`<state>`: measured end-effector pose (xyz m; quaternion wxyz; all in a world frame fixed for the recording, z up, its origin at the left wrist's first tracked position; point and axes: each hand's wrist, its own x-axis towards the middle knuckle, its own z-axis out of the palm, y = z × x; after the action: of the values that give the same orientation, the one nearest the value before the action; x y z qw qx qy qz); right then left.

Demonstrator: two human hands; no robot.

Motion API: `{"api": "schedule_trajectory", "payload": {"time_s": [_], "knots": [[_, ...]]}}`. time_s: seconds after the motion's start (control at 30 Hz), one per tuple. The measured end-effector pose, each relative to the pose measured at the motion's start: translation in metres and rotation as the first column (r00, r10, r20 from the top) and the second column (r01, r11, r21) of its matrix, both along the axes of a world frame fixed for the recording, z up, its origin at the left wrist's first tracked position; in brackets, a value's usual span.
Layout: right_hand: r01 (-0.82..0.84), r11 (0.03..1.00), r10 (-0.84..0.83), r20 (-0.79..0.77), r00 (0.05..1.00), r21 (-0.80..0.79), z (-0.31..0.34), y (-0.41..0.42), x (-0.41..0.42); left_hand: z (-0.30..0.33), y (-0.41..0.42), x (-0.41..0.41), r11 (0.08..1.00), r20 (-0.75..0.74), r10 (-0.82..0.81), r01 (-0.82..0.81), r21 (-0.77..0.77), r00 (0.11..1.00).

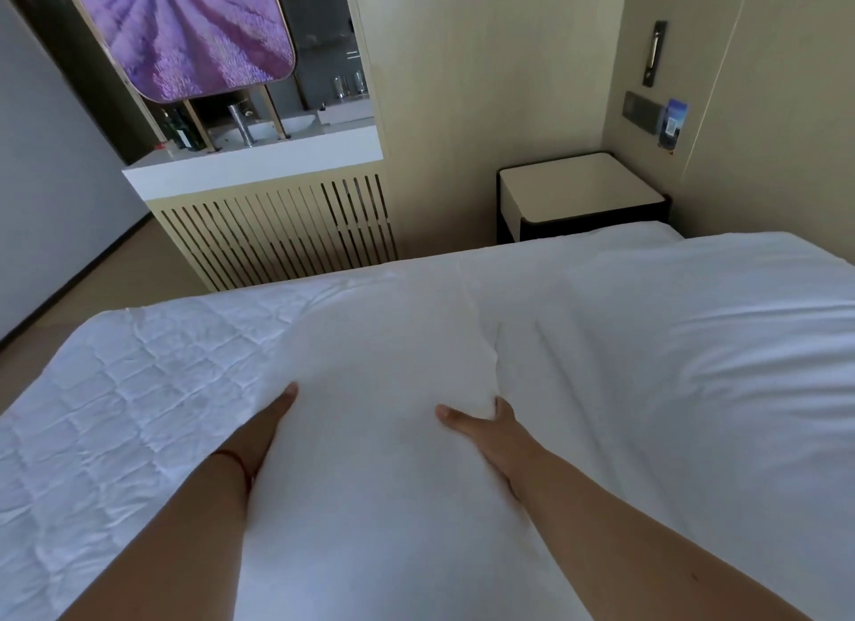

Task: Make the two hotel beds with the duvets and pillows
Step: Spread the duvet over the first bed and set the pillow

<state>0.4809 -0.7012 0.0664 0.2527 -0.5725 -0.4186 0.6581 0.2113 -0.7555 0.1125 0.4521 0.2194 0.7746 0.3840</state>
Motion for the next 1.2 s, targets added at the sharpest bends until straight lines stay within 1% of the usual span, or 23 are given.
{"api": "schedule_trajectory", "payload": {"time_s": [0.07, 0.17, 0.2, 0.23, 0.37, 0.47, 0.53, 0.6, 0.7, 0.77, 0.8, 0.83, 0.87, 0.9, 0.93, 0.97, 1.03, 1.07, 1.1, 1.17, 1.2], "knots": [[0.023, 1.000, -0.021, -0.105, 0.994, 0.020, 0.007, -0.002, 0.002, 0.003, 0.005, 0.003, 0.997, 0.017, -0.019, 0.018, 0.078, 1.000], [0.079, 0.994, -0.066, -0.168, 0.984, 0.071, 0.029, -0.001, 0.014, 0.029, 0.025, 0.013, 0.986, -0.089, -0.035, 0.049, 0.157, 0.995], [0.096, 0.992, -0.080, -0.175, 0.981, 0.084, 0.039, 0.001, 0.021, 0.041, 0.032, 0.018, 0.980, -0.102, -0.045, 0.064, 0.189, 0.994], [0.114, 0.988, -0.094, -0.183, 0.979, 0.103, 0.049, 0.004, 0.030, 0.054, 0.039, 0.026, 0.969, -0.093, -0.073, 0.093, 0.228, 0.993], [0.190, 0.964, -0.152, -0.203, 0.967, 0.188, 0.094, 0.015, 0.084, 0.103, 0.065, 0.076, 0.929, 0.049, -0.129, 0.103, 0.356, 0.990], [0.245, 0.933, -0.200, -0.187, 0.962, 0.264, 0.131, 0.024, 0.144, 0.131, 0.084, 0.137, 0.908, 0.129, -0.120, 0.056, 0.415, 0.984], [0.277, 0.910, -0.237, -0.164, 0.958, 0.308, 0.155, 0.031, 0.194, 0.143, 0.101, 0.185, 0.879, 0.158, -0.153, 0.061, 0.473, 0.976], [0.298, 0.884, -0.274, -0.118, 0.955, 0.360, 0.179, 0.040, 0.249, 0.150, 0.119, 0.235, 0.853, 0.183, -0.201, 0.080, 0.516, 0.962], [0.329, 0.843, -0.324, -0.085, 0.942, 0.425, 0.206, 0.052, 0.335, 0.152, 0.146, 0.314, 0.837, 0.214, -0.238, 0.088, 0.541, 0.948], [0.318, 0.826, -0.353, -0.013, 0.936, 0.466, 0.211, 0.062, 0.391, 0.147, 0.158, 0.369, 0.824, 0.302, -0.257, 0.045, 0.565, 0.918], [0.305, 0.823, -0.369, 0.043, 0.929, 0.480, 0.210, 0.068, 0.417, 0.143, 0.161, 0.396, 0.830, 0.328, -0.258, 0.035, 0.556, 0.909], [0.296, 0.817, -0.394, 0.104, 0.913, 0.494, 0.206, 0.076, 0.441, 0.134, 0.164, 0.423, 0.832, 0.320, -0.256, 0.039, 0.553, 0.912], [0.283, 0.812, -0.431, 0.198, 0.880, 0.511, 0.198, 0.085, 0.463, 0.122, 0.167, 0.444, 0.845, 0.275, -0.256, 0.076, 0.529, 0.927], [0.263, 0.813, -0.470, 0.319, 0.823, 0.520, 0.187, 0.094, 0.480, 0.105, 0.167, 0.464, 0.863, 0.215, -0.269, 0.137, 0.486, 0.939], [0.236, 0.824, -0.489, 0.437, 0.755, 0.515, 0.173, 0.100, 0.492, 0.085, 0.165, 0.480, 0.897, 0.154, -0.277, 0.198, 0.395, 0.948], [0.198, 0.845, -0.472, 0.518, 0.713, 0.498, 0.156, 0.102, 0.496, 0.061, 0.162, 0.494, 0.928, 0.097, -0.286, 0.250, 0.277, 0.953], [0.068, 0.908, -0.338, 0.625, 0.704, 0.414, 0.117, 0.103, 0.490, 0.020, 0.143, 0.516, 0.950, 0.006, -0.307, 0.306, 0.056, 0.952], [-0.009, 0.931, -0.259, 0.677, 0.688, 0.365, 0.099, 0.102, 0.484, 0.004, 0.133, 0.525, 0.951, 0.005, -0.307, 0.307, -0.024, 0.952], [-0.057, 0.940, -0.217, 0.715, 0.664, 0.337, 0.085, 0.103, 0.481, -0.007, 0.124, 0.532, 0.954, 0.021, -0.291, 0.292, -0.072, 0.956], [-0.100, 0.945, -0.184, 0.760, 0.623, 0.311, 0.075, 0.108, 0.476, -0.022, 0.115, 0.537, 0.961, 0.095, -0.253, 0.261, -0.087, 0.963], [-0.117, 0.949, -0.168, 0.780, 0.603, 0.294, 0.073, 0.110, 0.475, -0.027, 0.113, 0.536, 0.966, 0.155, -0.233, 0.246, -0.075, 0.960]]}}
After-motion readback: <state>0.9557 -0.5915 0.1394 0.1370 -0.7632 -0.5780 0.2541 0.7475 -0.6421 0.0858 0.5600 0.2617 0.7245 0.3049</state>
